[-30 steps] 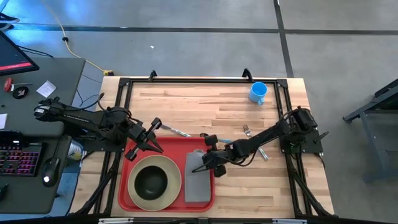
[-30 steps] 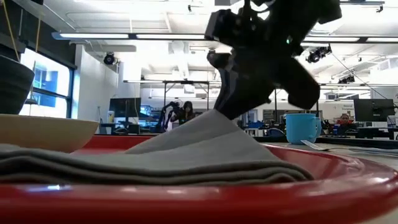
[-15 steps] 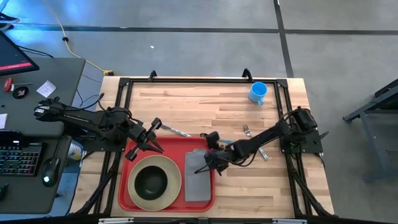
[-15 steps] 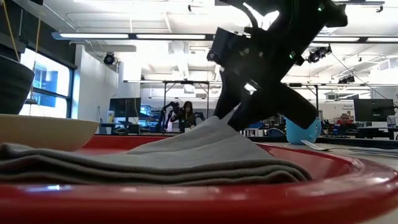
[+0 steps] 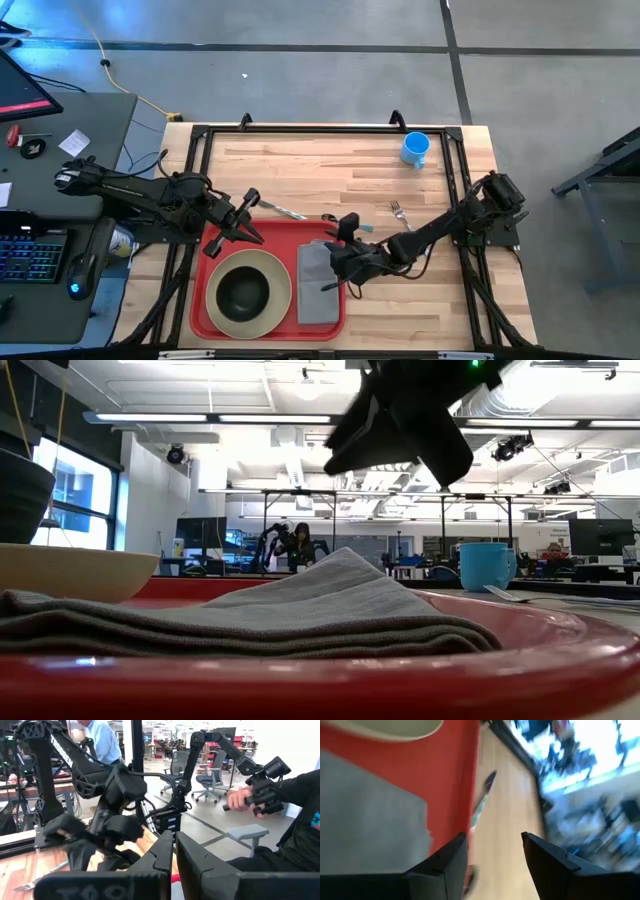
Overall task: Set up tray
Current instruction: Put the gray napkin on the red serving tray to the right of the light brown plate
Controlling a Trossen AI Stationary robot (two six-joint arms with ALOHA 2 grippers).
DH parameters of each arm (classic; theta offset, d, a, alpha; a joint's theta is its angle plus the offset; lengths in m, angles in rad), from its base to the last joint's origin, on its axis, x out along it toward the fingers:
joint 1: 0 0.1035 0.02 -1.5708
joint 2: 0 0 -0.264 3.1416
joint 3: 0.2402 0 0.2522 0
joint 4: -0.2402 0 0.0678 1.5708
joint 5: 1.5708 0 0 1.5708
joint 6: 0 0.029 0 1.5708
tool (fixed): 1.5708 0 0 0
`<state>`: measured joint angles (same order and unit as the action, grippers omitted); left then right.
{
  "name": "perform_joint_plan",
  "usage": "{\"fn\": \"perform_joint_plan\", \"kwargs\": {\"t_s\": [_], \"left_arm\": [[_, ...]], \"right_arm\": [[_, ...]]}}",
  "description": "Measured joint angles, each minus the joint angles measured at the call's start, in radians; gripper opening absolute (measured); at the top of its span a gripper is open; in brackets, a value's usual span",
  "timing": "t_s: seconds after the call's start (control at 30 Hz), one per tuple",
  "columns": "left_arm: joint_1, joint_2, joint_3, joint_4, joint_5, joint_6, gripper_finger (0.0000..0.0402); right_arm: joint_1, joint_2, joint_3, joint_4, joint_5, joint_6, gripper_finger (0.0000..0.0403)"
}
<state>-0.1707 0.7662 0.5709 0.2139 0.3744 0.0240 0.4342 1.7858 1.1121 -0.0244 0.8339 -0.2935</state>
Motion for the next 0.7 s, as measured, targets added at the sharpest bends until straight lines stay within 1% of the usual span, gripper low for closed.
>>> {"fn": "perform_joint_plan", "kwargs": {"t_s": [0.07, 0.1, 0.13, 0.17, 0.3, 0.37, 0.43, 0.5, 0.57, 0.7], "left_arm": [[0.0, 0.0, 0.0, -0.002, 0.0, -0.002, 0.0056], [0.0, 0.0, 0.0, -0.005, 0.0, -0.003, 0.0056], [0.0, 0.0, 0.0, -0.009, 0.0, -0.004, 0.0056], [0.0, 0.0, 0.0, -0.009, 0.0, -0.005, 0.0056], [0.0, 0.0, 0.0, -0.006, 0.0, -0.005, 0.0056], [0.0, 0.0, 0.0, 0.001, -0.001, -0.006, 0.0056], [0.0, 0.0, 0.0, 0.004, -0.001, -0.011, 0.0056], [0.0, 0.0, 0.0, 0.0, 0.001, -0.029, 0.0056], [0.0, 0.0, 0.0, -0.001, 0.01, -0.031, 0.0056], [0.0, 0.0, 0.0, -0.002, 0.013, -0.029, 0.0056]], "right_arm": [[-0.004, -0.001, -0.001, -0.009, 0.01, 0.22, 0.018], [-0.009, -0.009, -0.001, -0.021, -0.007, 0.327, 0.0179], [-0.02, -0.018, -0.001, -0.035, -0.047, 0.431, 0.0177], [-0.032, -0.03, -0.001, -0.049, -0.106, 0.53, 0.0175], [-0.101, -0.063, -0.001, -0.083, -0.417, 0.918, 0.0169], [-0.128, -0.063, -0.001, -0.094, -0.532, 1.061, 0.017], [-0.146, -0.059, -0.001, -0.148, -0.604, 1.153, 0.0173], [-0.155, -0.056, -0.001, -0.229, -0.63, 1.219, 0.0177], [-0.156, -0.056, -0.002, -0.284, -0.615, 1.262, 0.0183], [-0.155, -0.056, -0.002, -0.247, -0.59, 1.307, 0.0205]]}}
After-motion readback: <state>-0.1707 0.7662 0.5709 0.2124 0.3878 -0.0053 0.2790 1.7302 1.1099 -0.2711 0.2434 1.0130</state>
